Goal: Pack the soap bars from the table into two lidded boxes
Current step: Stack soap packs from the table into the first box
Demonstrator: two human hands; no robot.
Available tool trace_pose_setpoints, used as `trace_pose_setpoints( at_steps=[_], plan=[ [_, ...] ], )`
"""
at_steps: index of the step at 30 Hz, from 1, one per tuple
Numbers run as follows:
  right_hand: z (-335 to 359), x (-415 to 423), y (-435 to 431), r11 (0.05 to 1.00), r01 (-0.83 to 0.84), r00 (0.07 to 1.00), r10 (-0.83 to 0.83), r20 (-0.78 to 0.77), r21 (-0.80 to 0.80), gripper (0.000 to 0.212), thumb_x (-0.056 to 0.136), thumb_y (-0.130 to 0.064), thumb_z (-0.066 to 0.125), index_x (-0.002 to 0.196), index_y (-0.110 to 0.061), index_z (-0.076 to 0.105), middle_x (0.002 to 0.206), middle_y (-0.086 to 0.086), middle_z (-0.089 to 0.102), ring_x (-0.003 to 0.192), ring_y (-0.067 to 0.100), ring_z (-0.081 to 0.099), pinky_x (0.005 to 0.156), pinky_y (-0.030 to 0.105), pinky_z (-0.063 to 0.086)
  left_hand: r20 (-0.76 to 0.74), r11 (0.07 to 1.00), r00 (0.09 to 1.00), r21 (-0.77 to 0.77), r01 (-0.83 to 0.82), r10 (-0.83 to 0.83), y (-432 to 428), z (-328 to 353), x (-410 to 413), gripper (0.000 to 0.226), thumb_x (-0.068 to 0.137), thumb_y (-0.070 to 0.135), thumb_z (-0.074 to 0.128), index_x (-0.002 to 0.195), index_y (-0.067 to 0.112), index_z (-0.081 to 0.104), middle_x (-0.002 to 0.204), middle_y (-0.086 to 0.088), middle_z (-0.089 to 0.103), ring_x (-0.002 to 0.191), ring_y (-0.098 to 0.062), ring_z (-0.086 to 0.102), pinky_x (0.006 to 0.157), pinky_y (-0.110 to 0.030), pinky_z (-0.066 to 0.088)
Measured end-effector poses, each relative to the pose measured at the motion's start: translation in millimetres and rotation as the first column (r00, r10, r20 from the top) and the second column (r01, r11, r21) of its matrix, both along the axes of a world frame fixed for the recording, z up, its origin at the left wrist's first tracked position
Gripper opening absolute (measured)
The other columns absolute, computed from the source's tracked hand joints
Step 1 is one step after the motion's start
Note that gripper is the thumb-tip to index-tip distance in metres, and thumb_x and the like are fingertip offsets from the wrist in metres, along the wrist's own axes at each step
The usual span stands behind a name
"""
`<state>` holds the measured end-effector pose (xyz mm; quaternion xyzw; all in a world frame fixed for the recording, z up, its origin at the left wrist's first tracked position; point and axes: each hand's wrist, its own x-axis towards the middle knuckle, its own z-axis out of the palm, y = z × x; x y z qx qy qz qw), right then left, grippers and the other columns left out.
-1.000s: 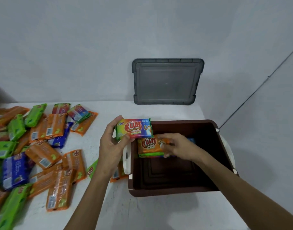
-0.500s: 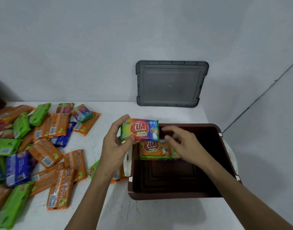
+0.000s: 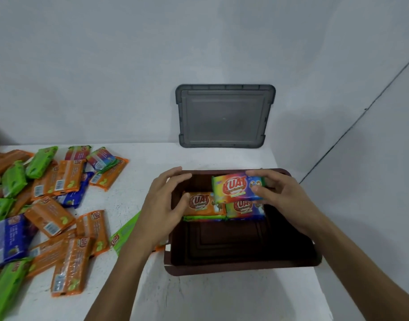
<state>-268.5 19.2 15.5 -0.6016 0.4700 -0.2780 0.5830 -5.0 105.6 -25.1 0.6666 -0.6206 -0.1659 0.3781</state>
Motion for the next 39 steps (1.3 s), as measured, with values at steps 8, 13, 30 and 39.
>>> trace_pose_setpoints(
  at_steps=[8, 13, 30, 39],
  plan=[
    [-35.1, -11.3, -14.5, 1.000, -0.011, 0.931, 0.004, -0.364, -0.018, 0.034, 0.093, -0.017, 0.061, 0.127, -0.023, 0.058, 0.124, 0.000, 0.054, 0.116, 0.021, 0.055, 0.081, 0.039, 0.061, 0.008, 0.998, 0.998, 0.007, -0.059, 0.059, 5.9, -21.8, 2.2, 0.036, 0.095, 0.021, 0.054, 0.131, 0.028, 0.055, 0.146, 0.011, 0.037, 0.134, 0.000, 0.032, 0.107, -0.022, 0.029],
    [-55.4, -1.8, -13.0, 0.965, -0.174, 0.752, 0.000, -0.659, -0.198, 0.037, 0.096, -0.023, 0.058, 0.133, -0.024, 0.052, 0.132, 0.005, 0.056, 0.117, 0.021, 0.056, 0.090, 0.039, 0.057, -0.018, 0.998, 0.998, -0.006, -0.066, 0.066, 6.5, -23.6, 0.7, 0.033, 0.095, 0.011, 0.054, 0.125, 0.024, 0.060, 0.144, 0.013, 0.038, 0.123, 0.024, 0.027, 0.095, 0.007, 0.020],
    [1.2, 123.5, 66.5, 0.661, -0.487, 0.739, -0.035, -0.673, -0.570, 0.041, 0.096, -0.030, 0.053, 0.136, -0.025, 0.049, 0.114, 0.004, 0.058, 0.098, 0.022, 0.057, 0.086, 0.034, 0.047, 0.041, 0.968, 0.985, 0.183, -0.172, 0.168, 93.7, -35.0, 106.7, 0.033, 0.094, 0.026, 0.057, 0.127, 0.029, 0.056, 0.127, 0.008, 0.055, 0.105, -0.006, 0.056, 0.086, -0.026, 0.044],
    [-48.3, 249.3, 112.4, 0.466, -0.854, 0.335, 0.151, -0.930, -0.232, 0.052, 0.090, -0.022, 0.056, 0.139, -0.026, 0.038, 0.129, 0.011, 0.044, 0.111, 0.034, 0.049, 0.088, 0.044, 0.047, 0.372, 0.838, 0.907, 0.416, -0.353, 0.198, 145.5, -48.2, 182.5, 0.066, 0.080, 0.062, 0.060, 0.137, 0.032, 0.045, 0.137, 0.002, 0.042, 0.120, -0.021, 0.047, 0.090, -0.038, 0.048]
  ],
)
